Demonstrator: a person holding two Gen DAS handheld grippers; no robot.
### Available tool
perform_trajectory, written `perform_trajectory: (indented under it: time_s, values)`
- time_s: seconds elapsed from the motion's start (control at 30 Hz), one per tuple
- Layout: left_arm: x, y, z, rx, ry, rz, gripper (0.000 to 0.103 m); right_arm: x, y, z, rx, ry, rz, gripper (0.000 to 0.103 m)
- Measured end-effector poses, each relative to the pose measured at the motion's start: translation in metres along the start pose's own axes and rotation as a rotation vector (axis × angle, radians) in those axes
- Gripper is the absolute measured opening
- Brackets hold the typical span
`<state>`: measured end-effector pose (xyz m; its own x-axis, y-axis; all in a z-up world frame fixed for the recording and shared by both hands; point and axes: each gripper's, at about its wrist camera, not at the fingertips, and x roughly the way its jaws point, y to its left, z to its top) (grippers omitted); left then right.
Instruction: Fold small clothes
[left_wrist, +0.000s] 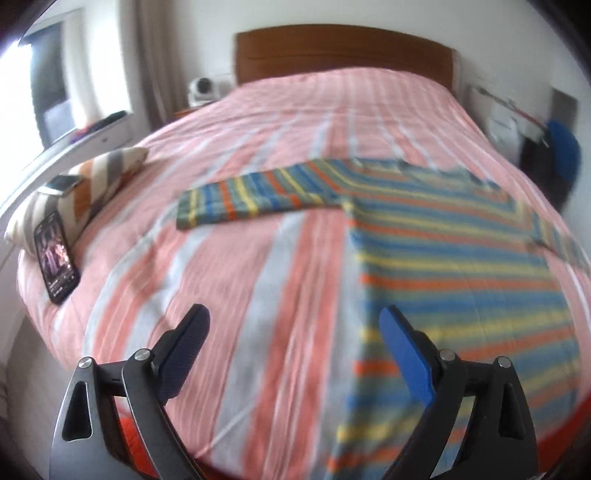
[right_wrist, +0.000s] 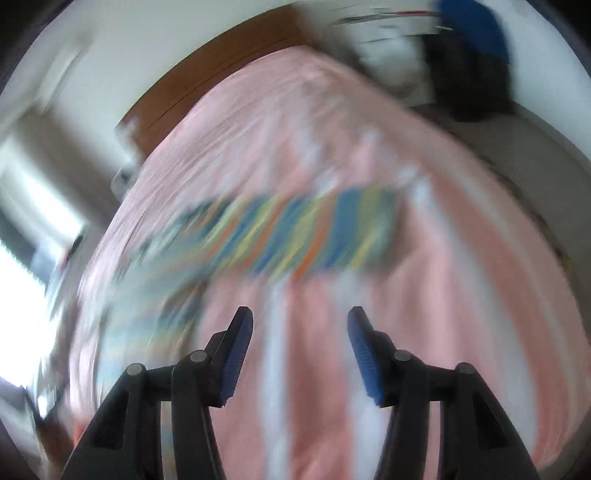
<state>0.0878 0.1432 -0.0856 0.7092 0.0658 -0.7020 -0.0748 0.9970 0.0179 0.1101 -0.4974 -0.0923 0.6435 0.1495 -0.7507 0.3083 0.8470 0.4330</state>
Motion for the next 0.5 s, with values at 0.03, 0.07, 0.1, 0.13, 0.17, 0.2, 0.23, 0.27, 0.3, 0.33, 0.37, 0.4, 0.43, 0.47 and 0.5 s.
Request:
perform_trajectory:
  time_s: [0.03, 0.07, 0.1, 0.13, 0.17, 0.2, 0.23, 0.27, 0.3, 0.33, 0.37, 0.4, 0.43, 0.47, 0.5]
  values:
    - [0.008, 0.002, 0.001, -0.023, 0.004, 0.014, 0.094, 0.015, -0.022, 0.018, 0.069, -0.001, -0.006, 0.053]
    - [0.015, 0.004, -0.001, -0.039, 0.009, 0.025, 0.094, 0.027, -0.035, 0.027, 0.117, 0.010, -0.003, 0.053]
    - [0.023, 0.006, -0.003, -0.057, 0.017, 0.042, 0.094, 0.040, -0.048, 0.034, 0.172, 0.023, 0.002, 0.053]
    - [0.023, 0.012, -0.010, -0.068, 0.023, 0.053, 0.094, 0.054, -0.059, 0.040, 0.226, 0.042, 0.021, 0.053]
    - [0.025, 0.014, -0.015, -0.073, 0.029, 0.061, 0.094, 0.065, -0.066, 0.042, 0.261, 0.060, 0.037, 0.053]
    - [0.030, 0.016, -0.020, -0.075, 0.037, 0.074, 0.094, 0.077, -0.073, 0.045, 0.296, 0.076, 0.050, 0.052]
    - [0.035, 0.017, -0.025, -0.070, 0.045, 0.088, 0.094, 0.084, -0.077, 0.047, 0.314, 0.076, 0.060, 0.052]
    - [0.033, 0.018, -0.032, -0.063, 0.053, 0.103, 0.094, 0.090, -0.078, 0.049, 0.330, 0.071, 0.073, 0.052]
    - [0.036, 0.019, -0.037, -0.057, 0.063, 0.117, 0.094, 0.095, -0.079, 0.050, 0.348, 0.068, 0.090, 0.050]
    - [0.035, 0.019, -0.041, -0.053, 0.075, 0.128, 0.094, 0.101, -0.079, 0.051, 0.371, 0.074, 0.109, 0.038]
    - [0.040, 0.019, -0.044, -0.052, 0.096, 0.133, 0.094, 0.104, -0.081, 0.053, 0.370, 0.084, 0.117, 0.025]
    - [0.042, 0.019, -0.046, -0.054, 0.105, 0.132, 0.094, 0.110, -0.079, 0.053, 0.366, 0.112, 0.114, 0.002]
    - [0.043, 0.020, -0.046, -0.059, 0.108, 0.128, 0.094, 0.112, -0.080, 0.053, 0.363, 0.134, 0.095, 0.002]
    - [0.042, 0.020, -0.046, -0.060, 0.103, 0.127, 0.094, 0.110, -0.074, 0.054, 0.349, 0.121, 0.063, 0.002]
    - [0.042, 0.020, -0.045, -0.058, 0.097, 0.130, 0.094, 0.105, -0.069, 0.056, 0.328, 0.103, 0.035, 0.002]
